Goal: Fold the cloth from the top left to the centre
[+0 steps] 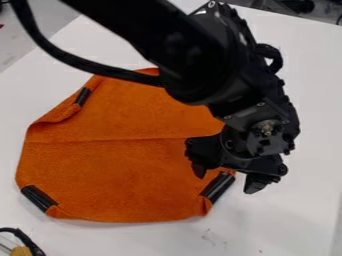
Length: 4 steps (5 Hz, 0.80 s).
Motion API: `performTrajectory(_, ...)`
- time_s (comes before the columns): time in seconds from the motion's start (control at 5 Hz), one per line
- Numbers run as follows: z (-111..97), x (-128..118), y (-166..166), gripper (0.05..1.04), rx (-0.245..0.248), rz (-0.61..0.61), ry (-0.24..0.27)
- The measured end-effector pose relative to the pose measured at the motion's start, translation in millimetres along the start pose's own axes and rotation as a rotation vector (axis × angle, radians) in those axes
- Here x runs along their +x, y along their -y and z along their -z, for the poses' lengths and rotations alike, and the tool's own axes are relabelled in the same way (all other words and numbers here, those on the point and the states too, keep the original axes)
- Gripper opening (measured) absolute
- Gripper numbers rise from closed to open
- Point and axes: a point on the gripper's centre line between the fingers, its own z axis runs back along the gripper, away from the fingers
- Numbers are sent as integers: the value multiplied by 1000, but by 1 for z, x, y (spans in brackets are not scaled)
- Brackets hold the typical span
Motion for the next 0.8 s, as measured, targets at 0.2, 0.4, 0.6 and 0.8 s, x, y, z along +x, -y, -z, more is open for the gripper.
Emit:
performTrajectory(0.2, 4, -4, -2, 1001, 16, 12, -20)
performTrajectory(0.4, -4, 22, -33, 1001, 81, 0, -16)
performTrajectory(0.6, -12, 52, -56, 1001, 80, 12, -34)
performTrajectory(0.8, -25, 67, -89, 1001, 113, -43, -54)
